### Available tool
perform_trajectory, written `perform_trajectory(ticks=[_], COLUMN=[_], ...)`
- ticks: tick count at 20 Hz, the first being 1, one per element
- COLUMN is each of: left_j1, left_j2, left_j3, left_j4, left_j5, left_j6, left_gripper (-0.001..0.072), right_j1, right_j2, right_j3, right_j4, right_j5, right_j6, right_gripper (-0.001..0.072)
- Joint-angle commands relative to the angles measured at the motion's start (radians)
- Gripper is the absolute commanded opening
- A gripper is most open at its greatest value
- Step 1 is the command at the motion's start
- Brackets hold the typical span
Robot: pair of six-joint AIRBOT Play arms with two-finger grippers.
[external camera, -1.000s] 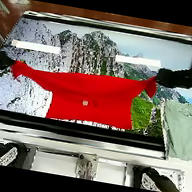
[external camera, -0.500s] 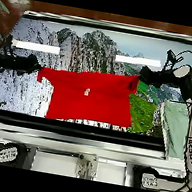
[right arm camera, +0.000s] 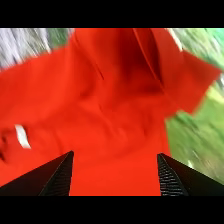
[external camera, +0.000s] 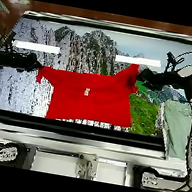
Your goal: Fold the shirts.
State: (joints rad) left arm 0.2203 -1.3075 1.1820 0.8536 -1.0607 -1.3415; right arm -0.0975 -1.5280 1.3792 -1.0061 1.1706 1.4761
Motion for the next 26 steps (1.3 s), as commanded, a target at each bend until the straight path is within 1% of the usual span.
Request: perform_trajectory(ticks=[1, 2, 4, 7, 11, 17, 20, 21, 22, 24, 26], left_j1=[0.023, 0.024, 0.023, 0.023, 0.023, 0.023, 0.023, 0.023, 0.023, 0.023, 0.023], left_j2=[0.0, 0.0, -0.001, 0.0, -0.001, -0.001, -0.001, -0.001, 0.0, -0.001, -0.001], left_j3=[0.064, 0.068, 0.068, 0.068, 0.068, 0.068, 0.068, 0.068, 0.068, 0.068, 0.068], left_j4=[0.006, 0.006, 0.01, 0.01, 0.01, 0.01, 0.01, 0.01, 0.01, 0.01, 0.017], left_j5=[-0.151, -0.175, -0.205, -0.212, -0.212, -0.212, -0.212, -0.212, -0.213, -0.218, -0.24], left_j6=[0.08, 0.093, 0.112, 0.119, 0.119, 0.123, 0.123, 0.123, 0.122, 0.126, 0.154], left_gripper=[0.0037, 0.0037, 0.0037, 0.0037, 0.0037, 0.0037, 0.0037, 0.0037, 0.0038, 0.0037, 0.0037], right_j1=[-0.087, -0.107, -0.116, -0.088, -0.031, 0.038, 0.051, 0.051, 0.05, 0.048, 0.029], right_j2=[0.019, 0.019, 0.019, 0.019, 0.01, -0.077, -0.084, -0.083, -0.083, -0.077, -0.064], right_j3=[-0.026, -0.079, -0.22, -0.39, -0.434, -0.434, -0.434, -0.433, -0.429, -0.389, -0.303], right_j4=[-0.11, -0.11, -0.114, -0.069, -0.069, -0.067, -0.069, -0.068, -0.067, -0.082, -0.134], right_j5=[0.369, 0.43, 0.434, 0.294, 0.155, 0.126, 0.101, 0.089, 0.081, 0.074, 0.06], right_j6=[-0.019, -0.021, -0.02, -0.01, 0.022, 0.051, 0.076, 0.076, 0.072, 0.027, 0.028], right_gripper=[0.0629, 0.0628, 0.0629, 0.0629, 0.0628, 0.0625, 0.0277, 0.0122, 0.006, 0.006, 0.0059])
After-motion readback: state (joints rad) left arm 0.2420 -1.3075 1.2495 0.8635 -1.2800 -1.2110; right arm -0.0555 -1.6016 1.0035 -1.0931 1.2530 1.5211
